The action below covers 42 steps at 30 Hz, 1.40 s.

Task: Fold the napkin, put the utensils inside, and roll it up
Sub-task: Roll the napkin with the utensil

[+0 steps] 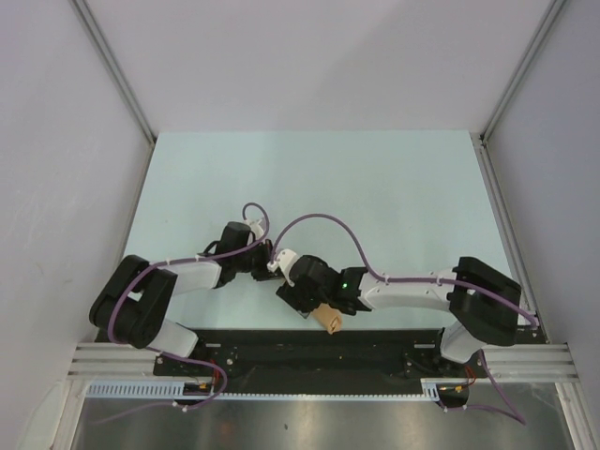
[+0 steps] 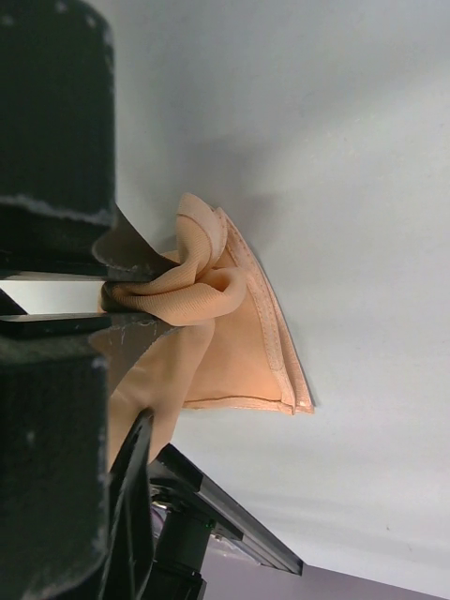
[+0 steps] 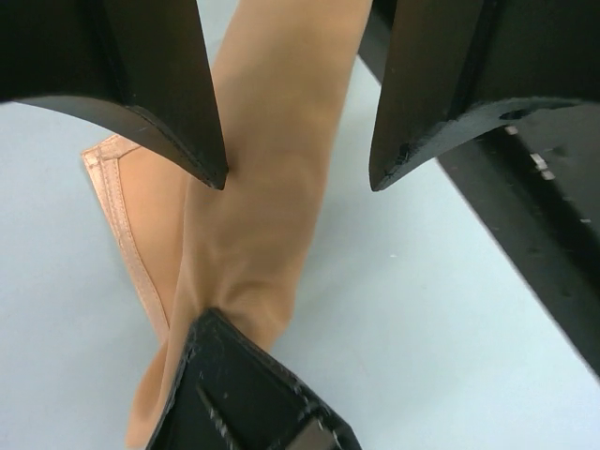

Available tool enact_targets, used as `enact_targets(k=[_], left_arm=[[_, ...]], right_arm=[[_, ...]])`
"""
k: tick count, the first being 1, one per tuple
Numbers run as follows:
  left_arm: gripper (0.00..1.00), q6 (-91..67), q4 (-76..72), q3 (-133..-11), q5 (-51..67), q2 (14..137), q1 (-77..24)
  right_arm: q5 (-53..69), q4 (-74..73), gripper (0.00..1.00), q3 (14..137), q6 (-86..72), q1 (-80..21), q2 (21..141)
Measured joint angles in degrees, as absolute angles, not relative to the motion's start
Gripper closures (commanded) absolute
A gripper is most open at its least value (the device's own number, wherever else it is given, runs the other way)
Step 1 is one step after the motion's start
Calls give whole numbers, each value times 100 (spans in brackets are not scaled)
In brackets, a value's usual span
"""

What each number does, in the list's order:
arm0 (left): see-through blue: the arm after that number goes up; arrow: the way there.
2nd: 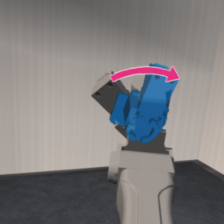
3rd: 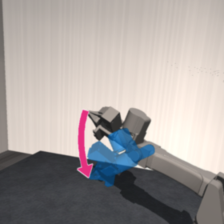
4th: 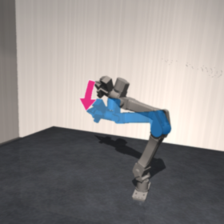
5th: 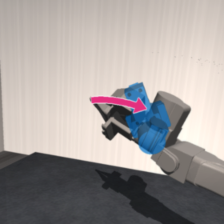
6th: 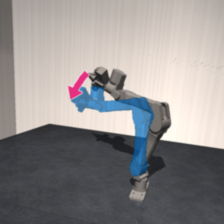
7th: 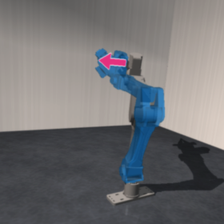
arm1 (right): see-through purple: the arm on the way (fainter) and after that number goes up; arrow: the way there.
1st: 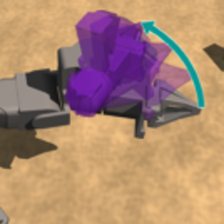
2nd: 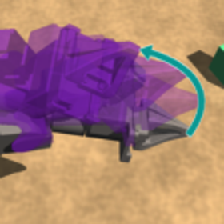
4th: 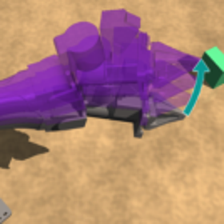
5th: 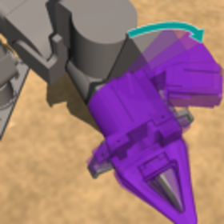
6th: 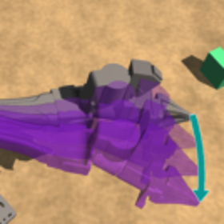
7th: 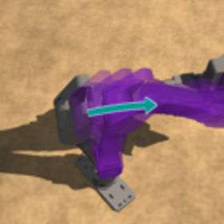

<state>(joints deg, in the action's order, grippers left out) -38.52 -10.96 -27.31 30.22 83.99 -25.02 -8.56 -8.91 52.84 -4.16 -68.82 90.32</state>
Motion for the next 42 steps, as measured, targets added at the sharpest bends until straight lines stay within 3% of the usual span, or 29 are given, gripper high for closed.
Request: enact_targets(k=[11, 19, 24, 30, 42], left_arm=[[90, -3852, -1013, -2757, 3017, 8401, -2502], [54, -3760, -884, -2823, 2978, 8392, -2502], [40, -3649, -659, -2952, 2936, 8213, -2449], [36, -3538, -429, -2965, 2860, 7738, -1973], [31, -3496, -513, -2620, 2762, 6987, -1686]], right_arm=[[-1221, -880, 37, 5341, -246, -6976, 9570], [-1227, -775, 38, 5371, -296, -6901, 9848], [-976, -696, 51, 5365, -469, -6643, 9880], [-202, -403, 77, 5196, -690, -6128, 9806], [2779, 1219, 79, 4366, -1616, -4670, 9896]])
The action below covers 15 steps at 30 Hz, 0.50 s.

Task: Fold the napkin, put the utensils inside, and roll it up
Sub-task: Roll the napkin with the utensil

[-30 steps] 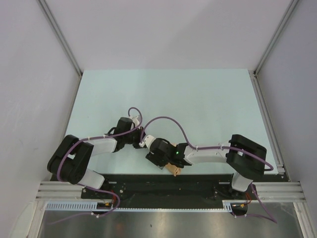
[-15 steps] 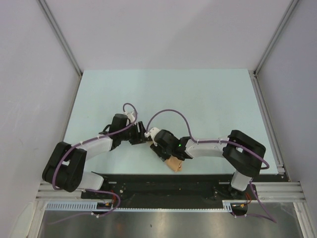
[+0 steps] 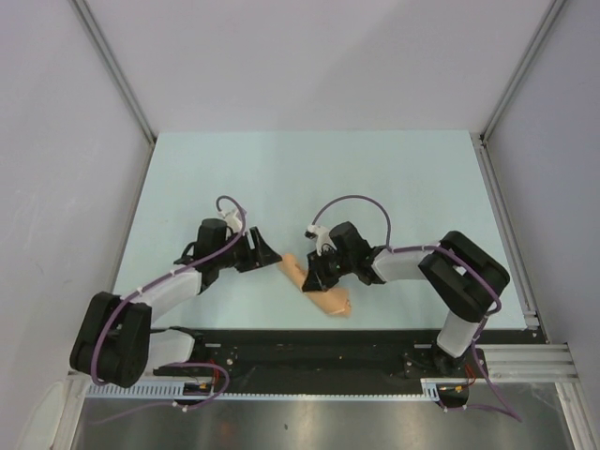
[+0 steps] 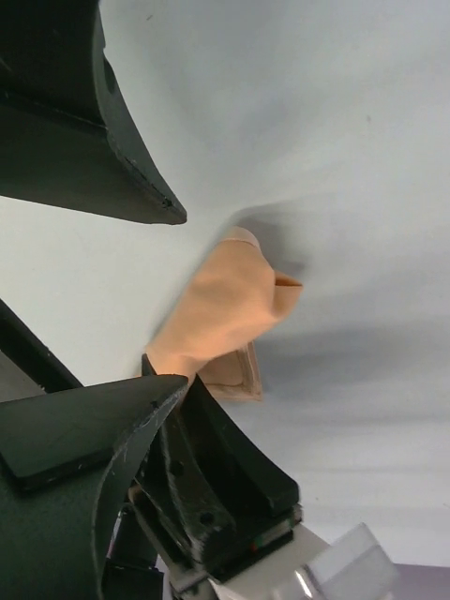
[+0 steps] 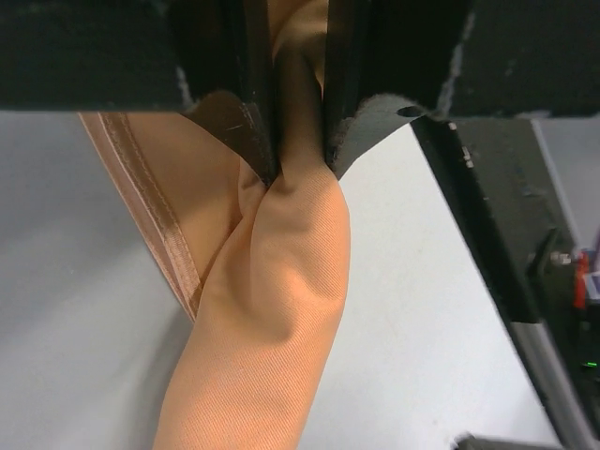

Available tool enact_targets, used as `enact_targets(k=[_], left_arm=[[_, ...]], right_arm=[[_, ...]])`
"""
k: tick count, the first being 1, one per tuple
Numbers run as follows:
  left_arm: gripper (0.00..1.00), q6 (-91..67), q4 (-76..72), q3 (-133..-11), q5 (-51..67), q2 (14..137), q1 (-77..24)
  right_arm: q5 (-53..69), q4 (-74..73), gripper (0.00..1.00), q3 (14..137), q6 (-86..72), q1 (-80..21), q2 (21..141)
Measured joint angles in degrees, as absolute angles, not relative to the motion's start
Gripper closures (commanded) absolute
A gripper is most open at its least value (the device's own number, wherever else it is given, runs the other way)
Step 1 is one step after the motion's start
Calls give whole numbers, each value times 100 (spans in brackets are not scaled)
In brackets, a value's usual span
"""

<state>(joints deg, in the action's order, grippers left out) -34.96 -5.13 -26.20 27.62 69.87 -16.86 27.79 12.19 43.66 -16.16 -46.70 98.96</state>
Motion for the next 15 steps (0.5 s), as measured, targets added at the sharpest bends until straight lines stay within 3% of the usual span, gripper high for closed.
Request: enact_targets(k=[10, 15], left_arm=[[30, -3844, -1369, -2331, 2869, 7856, -2237], [40, -4115, -2045, -2338, 2921, 8294, -2526]], right_arm=[[4305, 2471, 78, 4056, -2220, -4047, 10451], [4523, 2650, 72, 4010, -2294, -3986, 10536]])
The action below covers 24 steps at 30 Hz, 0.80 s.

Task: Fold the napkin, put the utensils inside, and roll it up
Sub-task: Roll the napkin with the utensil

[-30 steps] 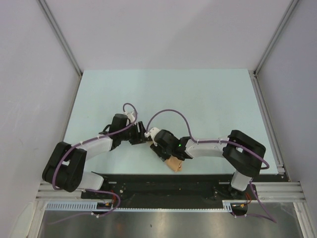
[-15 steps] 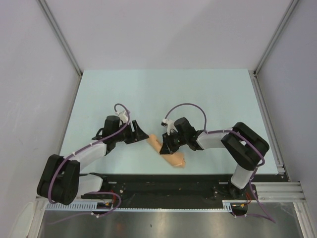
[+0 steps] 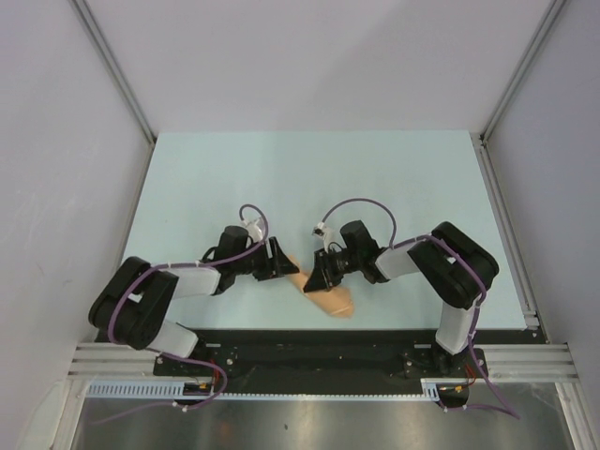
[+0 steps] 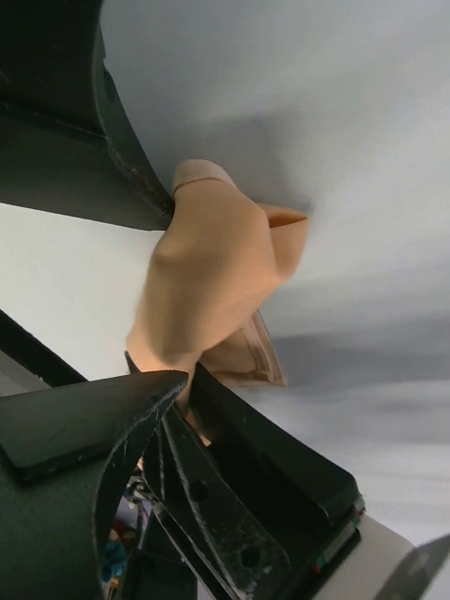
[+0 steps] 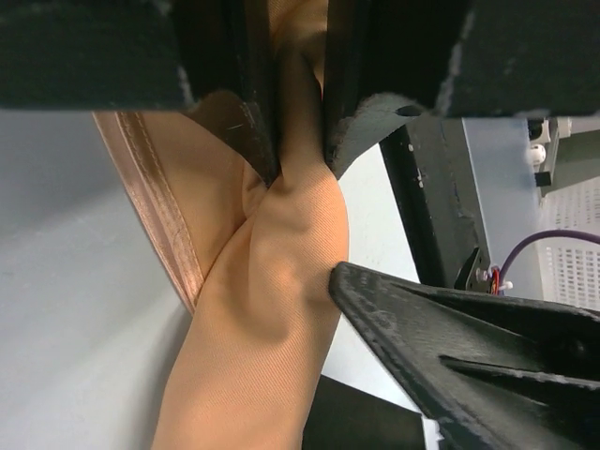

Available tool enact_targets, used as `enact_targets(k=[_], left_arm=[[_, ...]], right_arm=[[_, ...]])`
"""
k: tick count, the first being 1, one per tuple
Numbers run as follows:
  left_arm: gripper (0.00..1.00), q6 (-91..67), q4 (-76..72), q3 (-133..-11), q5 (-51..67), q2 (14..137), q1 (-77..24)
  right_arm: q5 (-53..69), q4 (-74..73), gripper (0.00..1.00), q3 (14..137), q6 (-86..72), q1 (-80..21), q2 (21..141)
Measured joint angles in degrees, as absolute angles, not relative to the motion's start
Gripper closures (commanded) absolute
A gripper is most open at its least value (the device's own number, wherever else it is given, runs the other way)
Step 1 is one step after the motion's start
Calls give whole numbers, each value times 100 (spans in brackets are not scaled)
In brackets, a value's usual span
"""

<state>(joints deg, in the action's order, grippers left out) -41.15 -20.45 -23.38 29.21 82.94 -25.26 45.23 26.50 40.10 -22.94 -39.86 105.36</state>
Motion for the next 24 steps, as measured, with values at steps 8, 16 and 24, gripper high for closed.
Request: enact_targets(k=[8, 16, 24], left_arm=[[80, -4488, -2764, -2359, 2932, 8825, -2740], [84, -4403, -2320, -2692, 2912, 8884, -2834], [85, -4191, -1758, -2969, 2897, 8884, -2853]], right_arm=[[4674, 2134, 36, 4145, -2132, -3955, 10348], [3232, 82, 25, 4692, -1378, -4086, 9264], [-38, -797, 25, 5170, -919, -6143, 8335]])
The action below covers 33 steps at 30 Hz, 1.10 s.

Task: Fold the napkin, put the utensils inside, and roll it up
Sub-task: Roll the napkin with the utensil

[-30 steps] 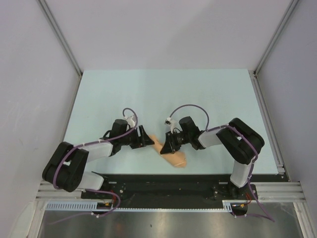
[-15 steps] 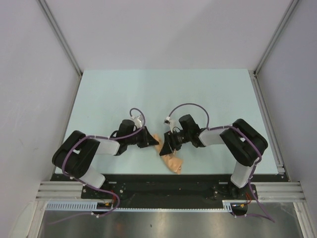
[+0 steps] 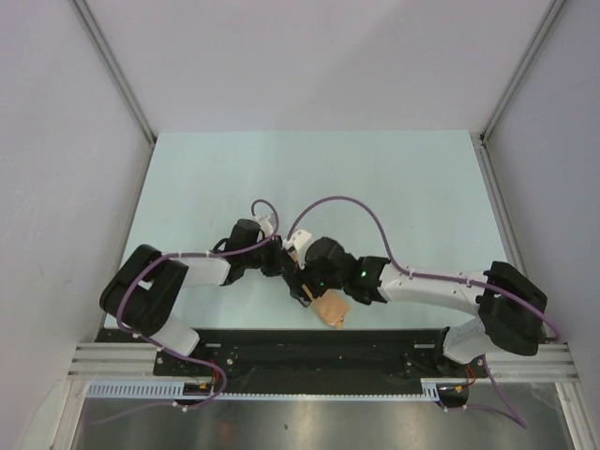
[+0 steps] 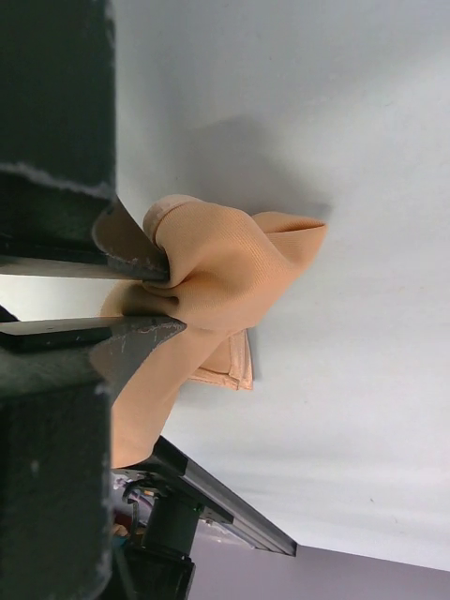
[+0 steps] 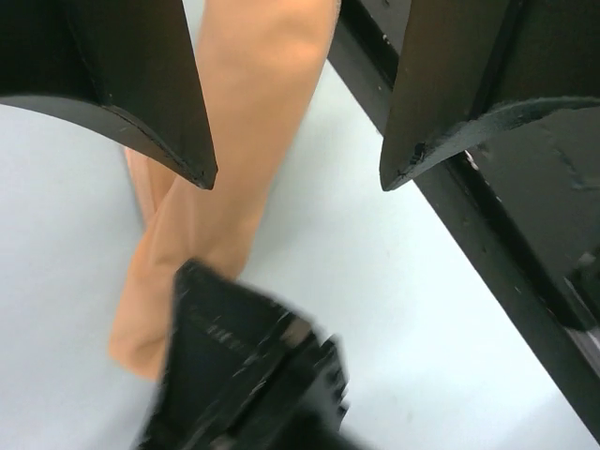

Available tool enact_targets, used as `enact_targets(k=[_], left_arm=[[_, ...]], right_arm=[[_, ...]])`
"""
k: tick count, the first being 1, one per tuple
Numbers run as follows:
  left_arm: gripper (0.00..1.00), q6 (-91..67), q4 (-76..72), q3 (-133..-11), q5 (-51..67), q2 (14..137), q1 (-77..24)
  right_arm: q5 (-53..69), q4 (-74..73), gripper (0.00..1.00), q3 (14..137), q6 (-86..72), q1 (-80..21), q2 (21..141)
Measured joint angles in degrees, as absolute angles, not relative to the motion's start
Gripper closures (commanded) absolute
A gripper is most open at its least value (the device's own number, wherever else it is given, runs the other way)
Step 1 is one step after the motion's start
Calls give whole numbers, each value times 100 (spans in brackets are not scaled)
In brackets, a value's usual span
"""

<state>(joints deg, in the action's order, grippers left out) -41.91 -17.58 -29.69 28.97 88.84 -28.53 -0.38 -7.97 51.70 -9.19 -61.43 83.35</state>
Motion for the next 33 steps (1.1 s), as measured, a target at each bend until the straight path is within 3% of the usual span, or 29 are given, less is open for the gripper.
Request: enact_targets(k=[4, 13, 19, 26, 33], left_arm=[[85, -4156, -1653, -3020, 2897, 8884, -2853], [85, -4101, -1490, -3087, 2895, 8884, -2856], [71, -4093, -1490, -3089, 2897, 8882, -2856], [45, -4029, -1356, -3142, 2862, 8799, -2856], [35, -3885, -958, -3317, 2714, 8482, -2838]], right_arm=[[-1131, -939, 27, 5170, -799, -6888, 8514], [-2316, -967, 30, 5288, -471, -7378, 9559], [-2563, -963, 30, 5339, -432, -7352, 9741], [-2488, -939, 30, 5334, -578, -7032, 9819], [-2053, -687, 34, 5227, -821, -6659, 9802]])
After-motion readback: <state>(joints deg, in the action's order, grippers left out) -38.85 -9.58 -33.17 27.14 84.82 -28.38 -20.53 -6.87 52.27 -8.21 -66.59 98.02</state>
